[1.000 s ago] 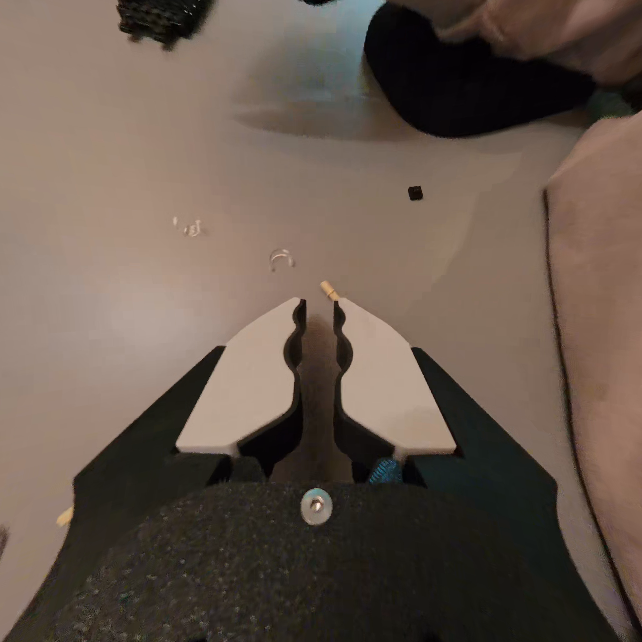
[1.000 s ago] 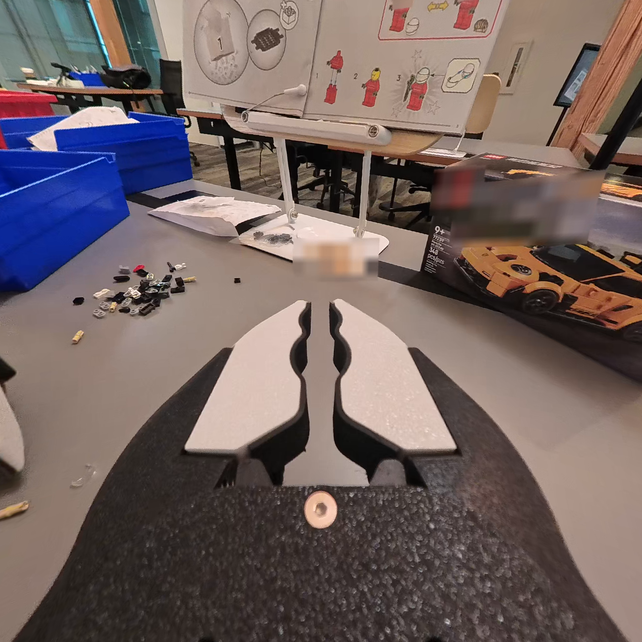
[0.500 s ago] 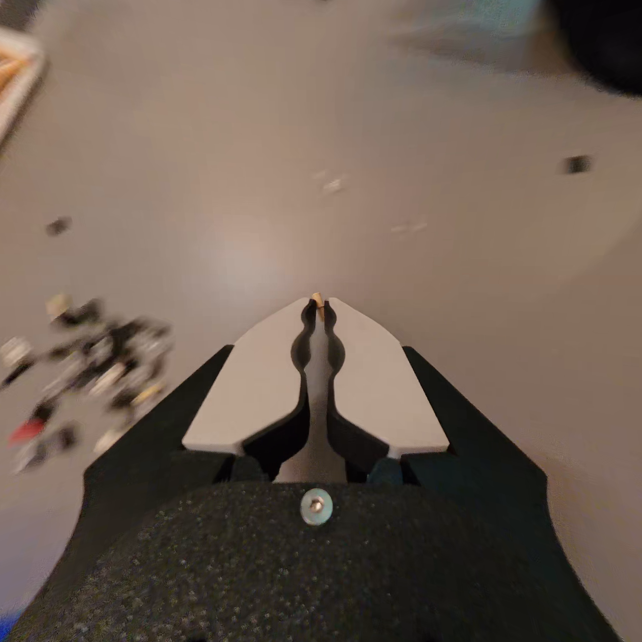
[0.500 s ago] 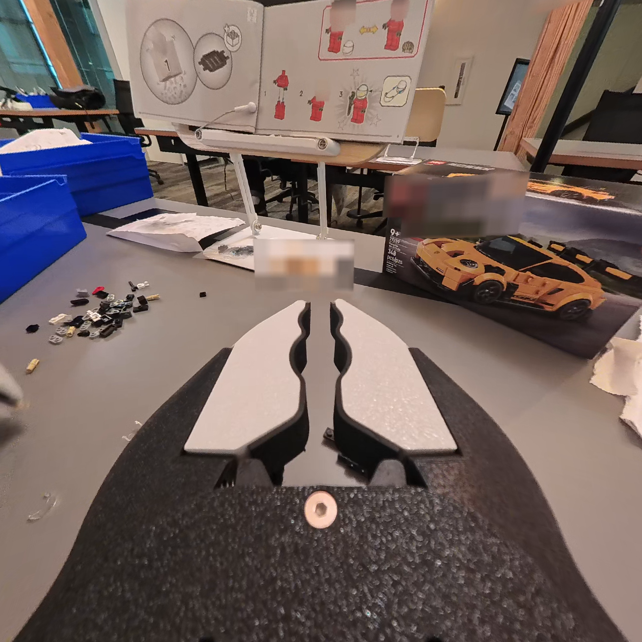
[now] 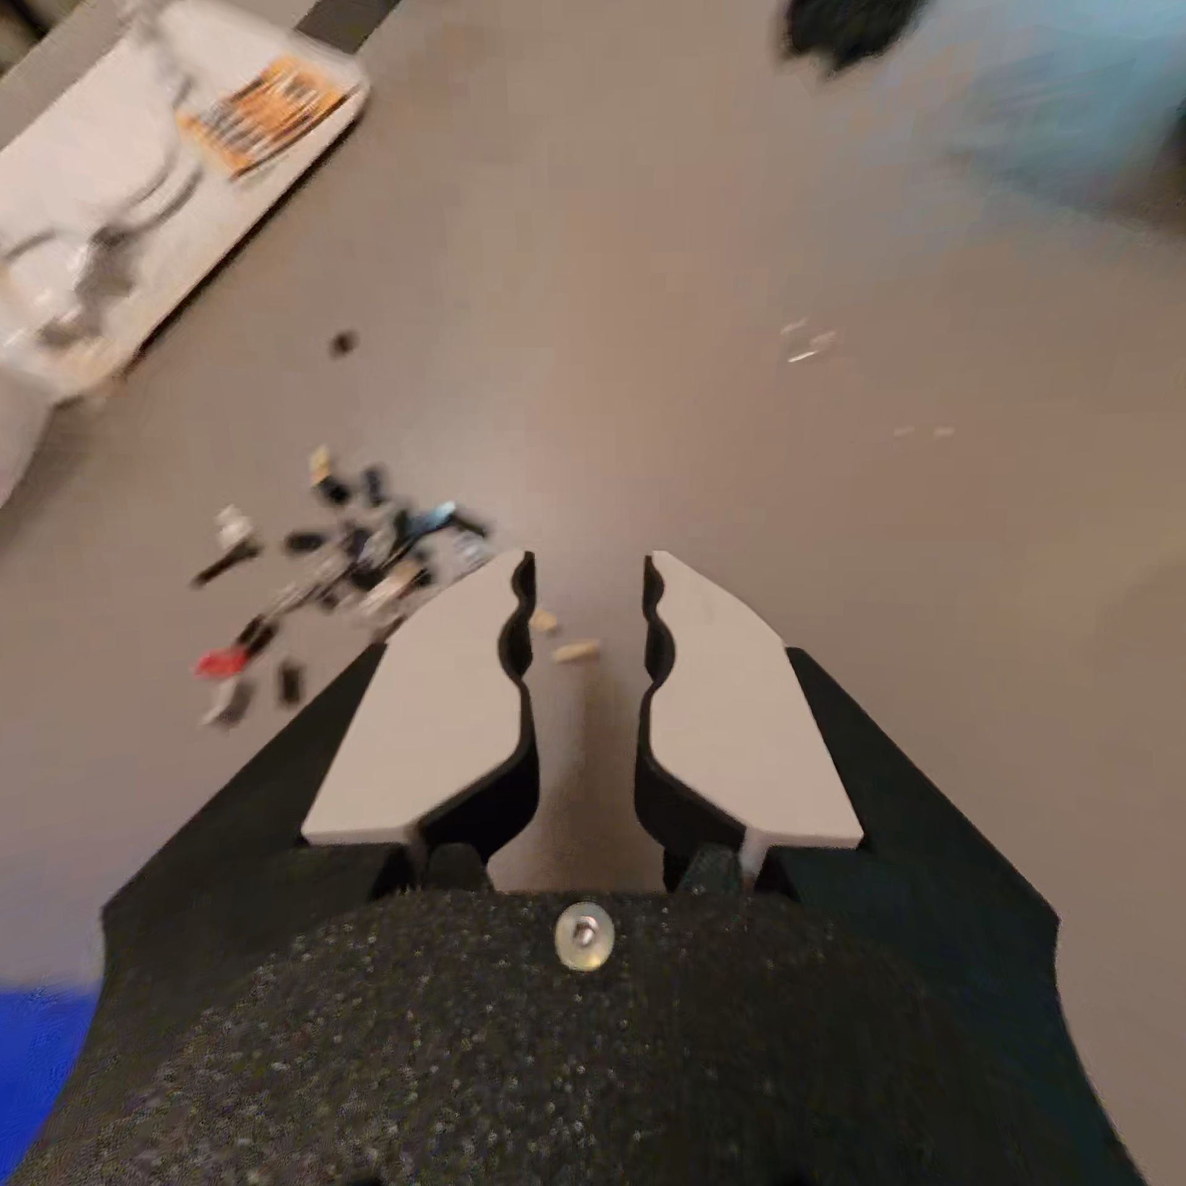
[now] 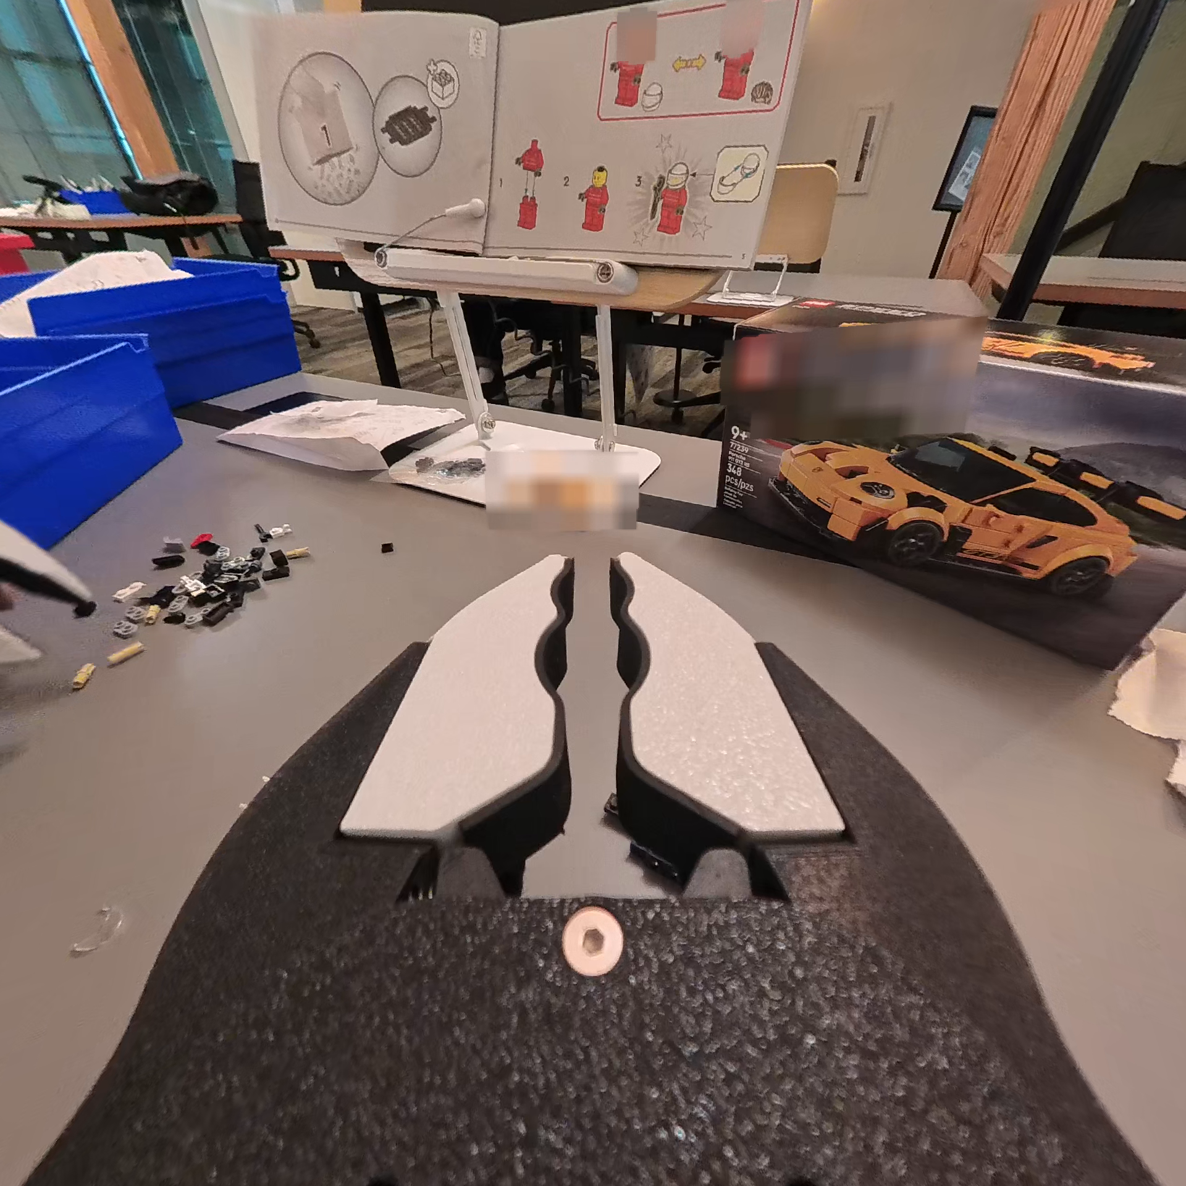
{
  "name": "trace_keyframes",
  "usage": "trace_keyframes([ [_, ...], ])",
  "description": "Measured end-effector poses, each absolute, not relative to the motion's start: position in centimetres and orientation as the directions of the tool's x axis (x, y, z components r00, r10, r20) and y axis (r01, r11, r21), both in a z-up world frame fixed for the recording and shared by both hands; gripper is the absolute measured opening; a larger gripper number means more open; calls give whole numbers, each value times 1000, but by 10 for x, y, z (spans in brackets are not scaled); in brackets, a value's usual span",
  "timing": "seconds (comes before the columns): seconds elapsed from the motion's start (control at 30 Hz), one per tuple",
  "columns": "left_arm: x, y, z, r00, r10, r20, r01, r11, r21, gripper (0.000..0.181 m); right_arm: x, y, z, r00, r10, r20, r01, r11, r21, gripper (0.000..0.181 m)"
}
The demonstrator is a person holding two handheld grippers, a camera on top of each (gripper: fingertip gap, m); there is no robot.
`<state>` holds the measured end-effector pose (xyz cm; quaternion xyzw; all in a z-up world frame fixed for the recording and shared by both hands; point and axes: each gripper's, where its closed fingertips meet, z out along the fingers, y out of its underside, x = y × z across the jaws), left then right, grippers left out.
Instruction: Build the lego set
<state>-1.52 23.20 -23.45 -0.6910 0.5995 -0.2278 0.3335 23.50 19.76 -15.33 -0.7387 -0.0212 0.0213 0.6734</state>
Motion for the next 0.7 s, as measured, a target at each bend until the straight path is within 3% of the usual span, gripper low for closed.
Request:
trace_keyframes([
  [0.23,63,73,-238,-281,-958,64,-599,123,-791,23,234,197,-153,998,61,2,8,-90,-996,10],
  [0.7,99,32,-275,-344,-938,45,-703,226,-674,8,236,196,-151,998,66,-7,-2,-86,-996,10],
])
